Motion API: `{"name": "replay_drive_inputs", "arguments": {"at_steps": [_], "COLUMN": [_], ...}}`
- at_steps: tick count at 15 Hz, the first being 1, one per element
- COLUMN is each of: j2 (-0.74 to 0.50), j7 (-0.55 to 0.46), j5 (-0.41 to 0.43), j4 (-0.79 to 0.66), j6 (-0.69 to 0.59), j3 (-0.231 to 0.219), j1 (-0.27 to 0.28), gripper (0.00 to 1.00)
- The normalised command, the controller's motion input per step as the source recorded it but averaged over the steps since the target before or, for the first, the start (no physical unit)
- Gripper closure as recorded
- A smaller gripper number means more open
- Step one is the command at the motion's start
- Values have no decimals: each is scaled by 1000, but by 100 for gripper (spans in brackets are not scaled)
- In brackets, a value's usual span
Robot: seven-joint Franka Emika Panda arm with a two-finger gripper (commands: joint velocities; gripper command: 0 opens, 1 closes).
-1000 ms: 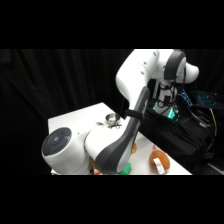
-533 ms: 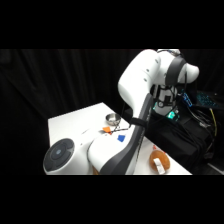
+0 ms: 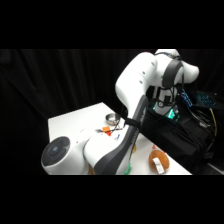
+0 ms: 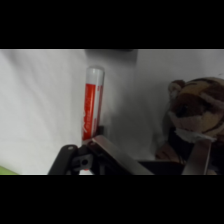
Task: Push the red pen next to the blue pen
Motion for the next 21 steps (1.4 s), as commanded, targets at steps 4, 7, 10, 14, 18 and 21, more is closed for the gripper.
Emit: {"name": "replay_drive_inputs", "arguments": {"at_steps": [4, 7, 10, 14, 18, 21], "j2": [-133, -161, -195, -347, -771, -780], "j7": [-56, -127, -169, -277, -386, -317], "j5": [25, 10, -23, -2, -21, -9], "j4": [-211, -238, -234, -269, -555, -505], "j6": [68, 40, 3, -121, -353, -436], "j3": [-84, -124, -125, -4, 93, 103], "j1": [-156, -156, -161, -143, -50, -68], "gripper": [0, 0, 0, 0, 0, 0]}}
